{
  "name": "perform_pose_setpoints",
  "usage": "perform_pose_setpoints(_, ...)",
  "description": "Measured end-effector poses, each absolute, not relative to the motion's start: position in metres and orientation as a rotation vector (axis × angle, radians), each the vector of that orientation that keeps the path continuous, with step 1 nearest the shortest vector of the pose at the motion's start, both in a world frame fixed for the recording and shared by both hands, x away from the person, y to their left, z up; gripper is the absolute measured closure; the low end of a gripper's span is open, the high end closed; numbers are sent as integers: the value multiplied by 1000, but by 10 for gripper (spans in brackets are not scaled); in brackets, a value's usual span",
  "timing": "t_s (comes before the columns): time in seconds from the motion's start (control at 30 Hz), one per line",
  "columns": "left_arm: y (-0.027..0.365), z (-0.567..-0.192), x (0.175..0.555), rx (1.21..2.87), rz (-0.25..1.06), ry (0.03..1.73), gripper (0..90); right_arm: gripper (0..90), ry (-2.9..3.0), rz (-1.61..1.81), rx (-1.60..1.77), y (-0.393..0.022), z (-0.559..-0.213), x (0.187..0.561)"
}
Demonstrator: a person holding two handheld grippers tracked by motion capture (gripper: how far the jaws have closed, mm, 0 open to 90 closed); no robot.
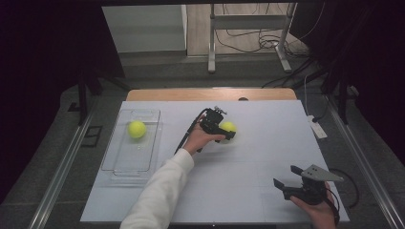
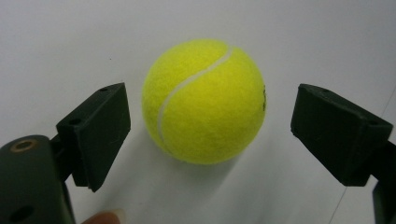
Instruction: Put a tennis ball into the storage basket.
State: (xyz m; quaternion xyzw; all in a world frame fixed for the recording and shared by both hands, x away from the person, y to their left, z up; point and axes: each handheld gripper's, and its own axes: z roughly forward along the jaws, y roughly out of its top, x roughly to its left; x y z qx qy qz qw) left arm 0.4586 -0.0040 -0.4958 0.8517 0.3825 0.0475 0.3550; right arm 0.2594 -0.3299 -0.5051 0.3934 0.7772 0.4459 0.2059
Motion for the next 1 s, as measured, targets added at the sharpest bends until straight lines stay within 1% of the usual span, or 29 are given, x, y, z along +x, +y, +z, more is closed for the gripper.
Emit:
perform_pose_setpoints(0.37, -8, -505, 463, 2201, 108, 1002, 127, 140, 2166, 1248, 1102, -331, -506, 260)
perform_pose_setpoints(0.5, -9, -506, 464, 2205, 121, 1005, 130, 140, 2164, 1249, 1103, -331, -506, 260)
perform_pose_setpoints(0.53, -10, -507, 464, 2202, 139, 1008, 153, 140, 2165, 1244, 1103, -331, -506, 260)
perform_pose_setpoints(0.57, -10, -507, 464, 2199, 151, 1009, 153, 140, 2165, 1244, 1103, -331, -506, 260)
perform_pose_setpoints(0.83, -11, -510, 464, 2206, 133, 1001, 246, 140, 2163, 1245, 1106, -332, -506, 260)
perform_pose_setpoints(1.0, -11, -509, 464, 2208, 127, 1004, 261, 141, 2160, 1246, 1109, -332, -506, 260)
